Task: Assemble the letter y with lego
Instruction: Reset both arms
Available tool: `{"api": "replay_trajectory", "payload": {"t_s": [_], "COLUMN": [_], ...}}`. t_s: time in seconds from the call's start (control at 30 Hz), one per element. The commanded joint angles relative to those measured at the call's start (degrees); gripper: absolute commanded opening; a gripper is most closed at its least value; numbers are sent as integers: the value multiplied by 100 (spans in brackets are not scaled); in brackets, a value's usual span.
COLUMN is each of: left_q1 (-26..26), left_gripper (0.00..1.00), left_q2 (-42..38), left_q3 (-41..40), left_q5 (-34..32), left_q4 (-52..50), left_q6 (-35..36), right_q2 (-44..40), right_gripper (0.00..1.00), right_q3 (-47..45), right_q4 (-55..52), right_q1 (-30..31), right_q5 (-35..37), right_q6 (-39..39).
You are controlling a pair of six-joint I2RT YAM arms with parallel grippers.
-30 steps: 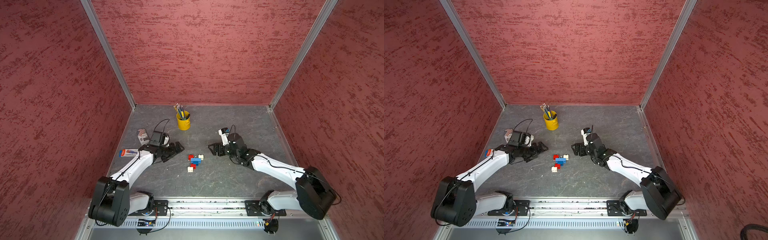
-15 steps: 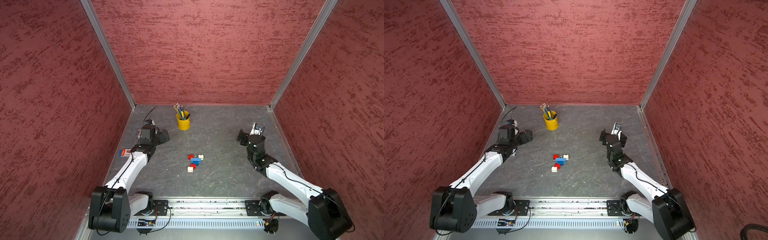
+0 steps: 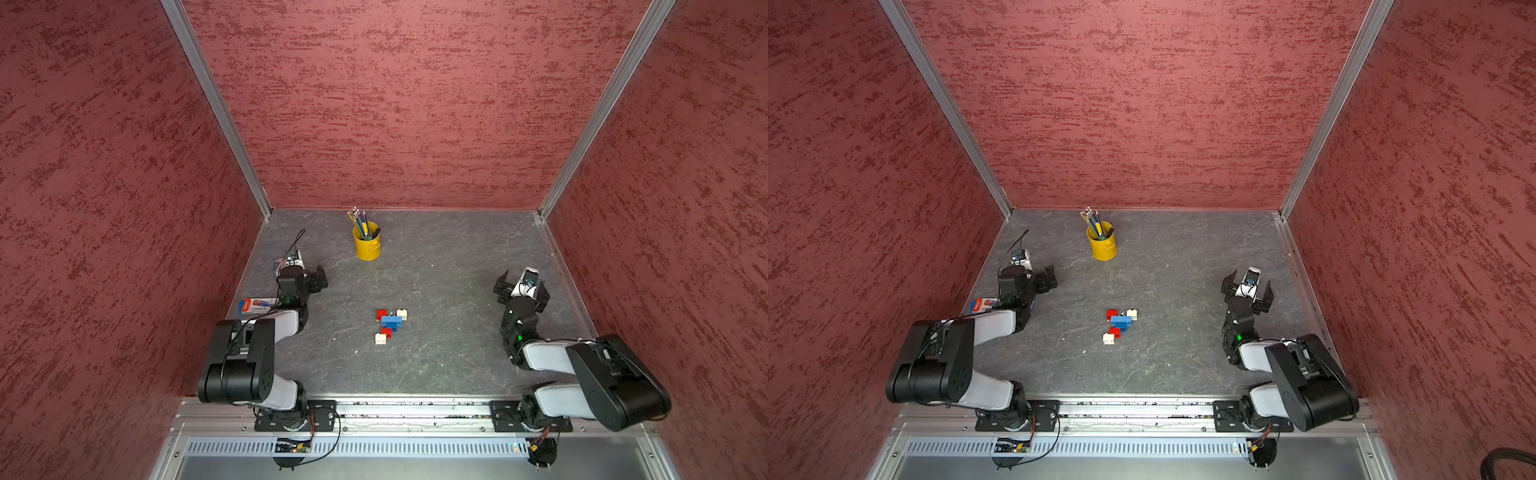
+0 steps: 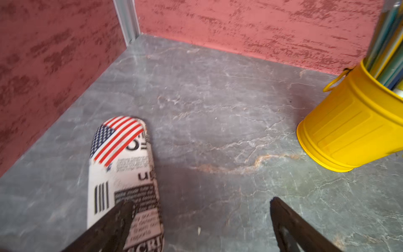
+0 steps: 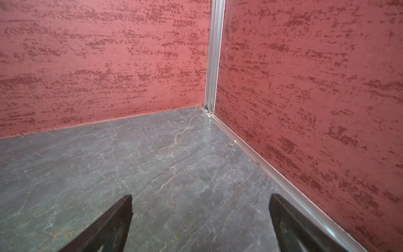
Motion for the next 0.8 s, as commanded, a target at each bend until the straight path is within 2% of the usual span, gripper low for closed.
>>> {"api": "replay_trajectory", "payload": {"t_s": [0.0,0.03,0.07,0.13,0.17,0.2,0.23,0.3,0.33,0.77], "left_q1": [-94,-77,-69,-131,-103,-22,-38,-47,-46,-42], "left_gripper": [100,100,100,100,100,100,100,100,100,100], "left_q2": [109,317,268,312,231,291,275,293,249,274], "left_q3": [-368,-669,-791,-604,-490,-477,-483,-500,-472,-492], "left_q5": [474,553,573,627,672,759,721,714,719,695], "left_q4": [1336,2201,2285,2031,1653,1755,1724,1798,1647,1730], "left_q6": [358,385,378,491,486,411,417,422,412,412], "right_q2": [228,443,659,472,586,769,1030,876,954,905], "right_gripper": [99,99,99,100,100,100,100,100,100,100], "right_q3": [62,-71,-96,27,78,147,82,134,79,158], "right_q4": [962,1417,1713,1076,1087,1020,1519,1137,1410,1140], "right_q1": [-240,-401,-546,-935,-1058,-1189,-1255,-1266,-1263,-1345], "right_q5": [-1116,-1484,-1438,-2147,-2351,-2370,-2335,-2268,-2238,-2447], "right_q6": [-449,-457,-315,36,123,296,307,423,363,442]}}
